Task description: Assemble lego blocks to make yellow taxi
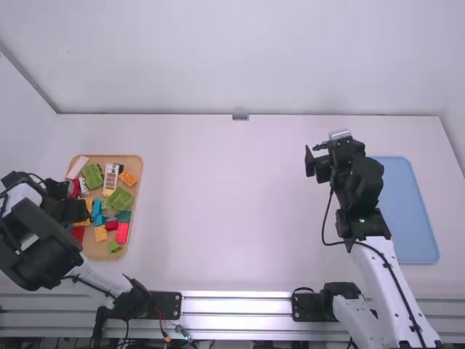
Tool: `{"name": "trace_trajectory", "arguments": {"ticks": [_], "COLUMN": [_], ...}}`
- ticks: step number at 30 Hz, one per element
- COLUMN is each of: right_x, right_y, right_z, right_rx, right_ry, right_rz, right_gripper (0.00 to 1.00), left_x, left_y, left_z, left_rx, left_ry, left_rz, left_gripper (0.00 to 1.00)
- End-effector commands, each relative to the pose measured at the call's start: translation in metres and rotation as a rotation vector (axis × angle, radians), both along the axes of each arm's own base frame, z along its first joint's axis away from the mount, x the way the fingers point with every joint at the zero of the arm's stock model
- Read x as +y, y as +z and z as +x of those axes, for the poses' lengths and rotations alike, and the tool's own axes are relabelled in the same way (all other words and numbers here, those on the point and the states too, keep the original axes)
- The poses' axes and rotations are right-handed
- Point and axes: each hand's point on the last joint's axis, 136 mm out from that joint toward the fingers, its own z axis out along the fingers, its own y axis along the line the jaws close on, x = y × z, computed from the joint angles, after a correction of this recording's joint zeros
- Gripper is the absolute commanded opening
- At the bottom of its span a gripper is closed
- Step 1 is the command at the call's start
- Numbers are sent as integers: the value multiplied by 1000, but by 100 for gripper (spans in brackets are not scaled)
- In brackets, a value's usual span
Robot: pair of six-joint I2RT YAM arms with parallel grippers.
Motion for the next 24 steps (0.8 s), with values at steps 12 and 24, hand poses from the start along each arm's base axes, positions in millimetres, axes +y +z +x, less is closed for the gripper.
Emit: {"name": "trace_trajectory", "arguments": {"ticks": [12,24], "right_x": [3,3], "right_y": [18,19], "right_z": [3,3], "right_rx": [-37,-40], "right_ry": [10,11], "right_rz": [2,3], "right_gripper": [99,99], "left_x": [5,3], "left_y": [-7,-22], "left_z": [11,9], "left_rx": [-54,-70], "left_ry": [-52,-59], "left_rz": [28,42], "left_gripper": [71,73]}}
